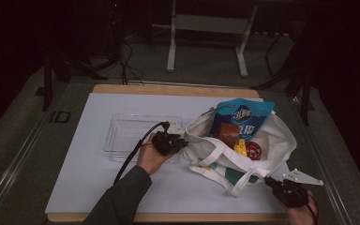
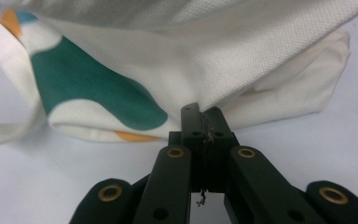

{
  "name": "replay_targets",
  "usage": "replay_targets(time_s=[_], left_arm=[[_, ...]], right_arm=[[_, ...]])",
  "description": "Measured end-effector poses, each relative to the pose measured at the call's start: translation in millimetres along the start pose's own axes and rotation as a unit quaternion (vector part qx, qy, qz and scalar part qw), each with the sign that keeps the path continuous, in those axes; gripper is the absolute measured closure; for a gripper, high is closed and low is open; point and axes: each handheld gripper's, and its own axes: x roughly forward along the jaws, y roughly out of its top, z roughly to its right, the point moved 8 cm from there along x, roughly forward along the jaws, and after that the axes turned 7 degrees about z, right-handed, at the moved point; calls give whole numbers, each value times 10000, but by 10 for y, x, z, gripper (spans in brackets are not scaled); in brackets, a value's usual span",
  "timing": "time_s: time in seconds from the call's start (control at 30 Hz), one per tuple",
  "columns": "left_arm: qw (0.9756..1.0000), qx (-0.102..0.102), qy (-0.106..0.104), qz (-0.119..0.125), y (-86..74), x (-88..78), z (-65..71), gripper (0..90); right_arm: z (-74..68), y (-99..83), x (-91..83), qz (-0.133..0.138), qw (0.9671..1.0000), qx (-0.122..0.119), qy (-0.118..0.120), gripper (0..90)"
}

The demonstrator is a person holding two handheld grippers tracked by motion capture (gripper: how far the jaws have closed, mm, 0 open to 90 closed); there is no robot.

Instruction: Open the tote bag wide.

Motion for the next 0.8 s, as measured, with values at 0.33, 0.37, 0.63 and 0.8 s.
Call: replay_targets(time_s=[0.33,0.37,0.63,0.8], left_arm=[[9994,-112,-186,273,11,-90,-30,796],[9992,-109,-209,320,15,-117,-38,783],[9982,15,-274,533,42,-298,-49,707],[9972,126,-324,663,91,-359,-7,688]], right_arm=[[44,-19,-38,63,9995,289,129,779],[50,-26,-50,53,9995,285,155,752],[115,57,-172,321,9983,452,161,681],[180,215,-201,447,9976,506,125,683]])
